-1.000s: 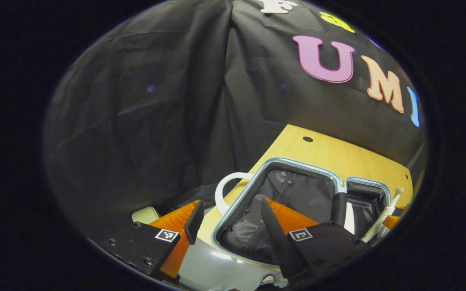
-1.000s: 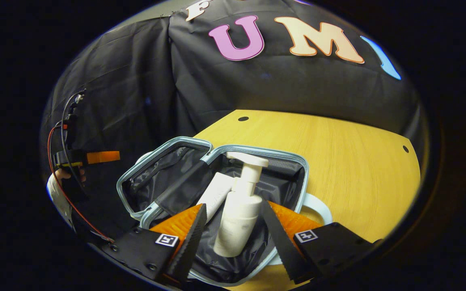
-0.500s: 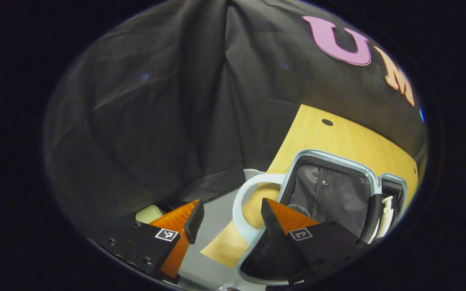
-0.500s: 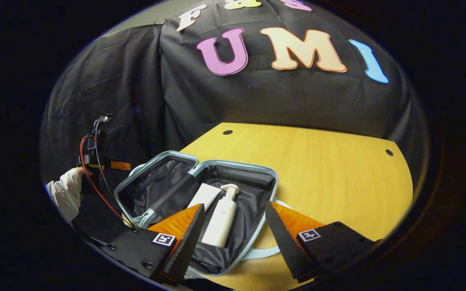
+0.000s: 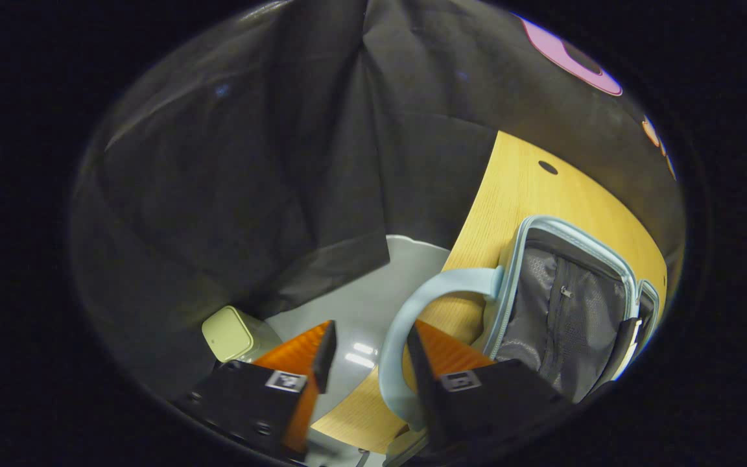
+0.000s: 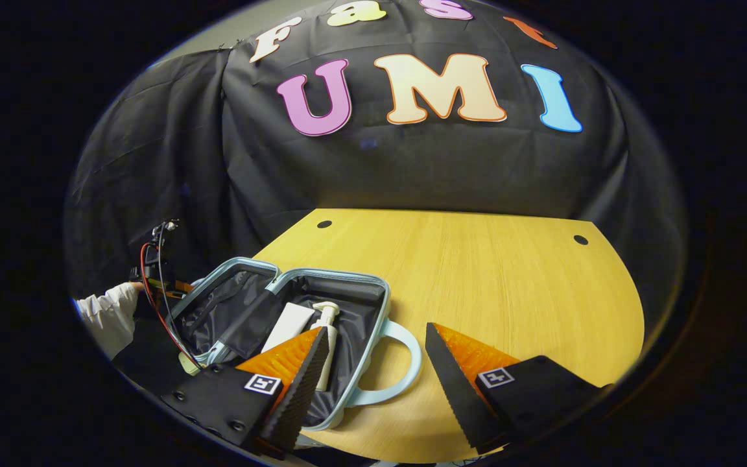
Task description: First open the suitcase, pack the skin care products into it, and then close the suitcase.
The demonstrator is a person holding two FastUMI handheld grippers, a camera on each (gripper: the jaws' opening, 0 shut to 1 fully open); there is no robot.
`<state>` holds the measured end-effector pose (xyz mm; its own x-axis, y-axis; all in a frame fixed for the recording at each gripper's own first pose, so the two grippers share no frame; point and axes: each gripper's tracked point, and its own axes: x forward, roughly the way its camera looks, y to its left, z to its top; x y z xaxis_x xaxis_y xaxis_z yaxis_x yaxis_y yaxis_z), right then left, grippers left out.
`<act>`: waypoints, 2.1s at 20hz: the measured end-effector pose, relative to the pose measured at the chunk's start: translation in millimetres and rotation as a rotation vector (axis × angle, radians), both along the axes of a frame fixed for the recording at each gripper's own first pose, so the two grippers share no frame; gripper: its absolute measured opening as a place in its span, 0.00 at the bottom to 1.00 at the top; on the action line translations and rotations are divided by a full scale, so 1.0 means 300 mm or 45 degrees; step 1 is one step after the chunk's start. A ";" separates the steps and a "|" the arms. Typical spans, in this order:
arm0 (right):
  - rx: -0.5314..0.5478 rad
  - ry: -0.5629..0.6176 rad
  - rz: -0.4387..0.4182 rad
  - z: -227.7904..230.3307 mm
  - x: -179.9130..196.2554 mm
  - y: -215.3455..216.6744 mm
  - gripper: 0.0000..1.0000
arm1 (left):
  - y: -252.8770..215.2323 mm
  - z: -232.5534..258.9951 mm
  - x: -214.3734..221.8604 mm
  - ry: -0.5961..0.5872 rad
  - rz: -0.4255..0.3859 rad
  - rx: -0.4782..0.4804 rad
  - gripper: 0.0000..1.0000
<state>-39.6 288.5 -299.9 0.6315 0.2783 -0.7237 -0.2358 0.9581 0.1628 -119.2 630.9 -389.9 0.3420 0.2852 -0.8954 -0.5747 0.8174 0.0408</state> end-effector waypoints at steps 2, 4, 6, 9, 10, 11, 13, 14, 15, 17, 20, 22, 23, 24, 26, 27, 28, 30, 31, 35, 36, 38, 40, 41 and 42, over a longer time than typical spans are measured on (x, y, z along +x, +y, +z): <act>-0.001 -0.024 -0.005 0.017 0.002 -0.014 0.94 | -0.008 0.015 0.007 0.015 0.010 0.014 0.23; 0.004 -0.054 0.000 0.034 0.011 -0.028 0.94 | -0.017 0.067 0.026 -0.006 -0.016 0.063 0.03; 0.023 -0.068 0.007 0.043 0.018 -0.036 0.94 | -0.008 0.149 0.029 -0.020 -0.050 0.150 0.01; 0.063 -0.085 0.025 0.059 0.024 -0.050 0.94 | -0.034 0.297 0.048 -0.083 -0.085 0.233 0.00; 0.073 -0.089 0.030 0.060 0.020 -0.057 0.94 | -0.047 0.349 0.053 -0.099 -0.104 0.245 0.00; 0.083 -0.092 0.035 0.064 0.016 -0.066 0.94 | -0.064 0.404 0.057 -0.111 -0.116 0.266 0.00; 0.105 -0.099 0.036 0.070 0.015 -0.090 0.94 | -0.112 0.508 0.085 -0.151 -0.163 0.317 0.00; 0.118 -0.098 0.035 0.074 0.010 -0.103 0.94 | -0.143 0.557 0.094 -0.170 -0.180 0.338 0.00; 0.125 -0.097 0.036 0.077 0.006 -0.117 0.94 | -0.172 0.598 0.101 -0.189 -0.199 0.357 0.00; 0.134 -0.106 0.035 0.086 0.003 -0.146 0.94 | -0.218 0.676 0.109 -0.201 -0.228 0.389 0.00; 0.150 -0.112 0.027 0.099 -0.007 -0.183 0.94 | -0.315 0.754 0.124 -0.234 -0.290 0.428 0.00; 0.158 -0.110 0.024 0.103 -0.018 -0.205 0.94 | -0.388 0.802 0.150 -0.265 -0.331 0.433 0.00; 0.162 -0.113 0.022 0.106 -0.019 -0.215 0.94 | -0.425 0.819 0.151 -0.257 -0.350 0.435 0.00; 0.167 -0.114 0.019 0.108 -0.023 -0.228 0.94 | -0.468 0.841 0.168 -0.265 -0.390 0.446 0.00; 0.175 -0.114 0.014 0.112 -0.029 -0.249 0.94 | -0.551 0.883 0.202 -0.296 -0.459 0.458 0.00; 0.178 -0.112 0.013 0.112 -0.031 -0.259 0.94 | -0.592 0.907 0.215 -0.312 -0.491 0.466 0.00; 0.180 -0.112 0.011 0.112 -0.039 -0.274 0.94 | -0.628 0.922 0.233 -0.323 -0.517 0.467 0.00; 0.186 -0.120 0.003 0.124 -0.042 -0.295 0.94 | -0.693 0.933 0.255 -0.337 -0.539 0.455 0.00; 0.186 -0.123 -0.002 0.127 -0.044 -0.305 0.94 | -0.737 0.943 0.269 -0.354 -0.561 0.455 0.00; 0.179 -0.133 -0.033 0.140 -0.056 -0.357 0.94 | -0.869 0.971 0.318 -0.397 -0.638 0.413 0.00; 0.177 -0.136 -0.042 0.145 -0.060 -0.373 0.94 | -0.924 0.976 0.334 -0.412 -0.667 0.390 0.00; 0.176 -0.140 -0.062 0.153 -0.064 -0.399 0.94 | -1.019 0.984 0.360 -0.444 -0.722 0.342 0.00; 0.174 -0.145 -0.076 0.162 -0.069 -0.423 0.94 | -1.123 0.973 0.378 -0.472 -0.776 0.278 0.00; 0.170 -0.146 -0.081 0.163 -0.073 -0.437 0.94 | -1.171 0.967 0.388 -0.481 -0.807 0.251 0.00; 0.167 -0.146 -0.088 0.164 -0.079 -0.447 0.94 | -1.215 0.957 0.395 -0.493 -0.830 0.223 0.00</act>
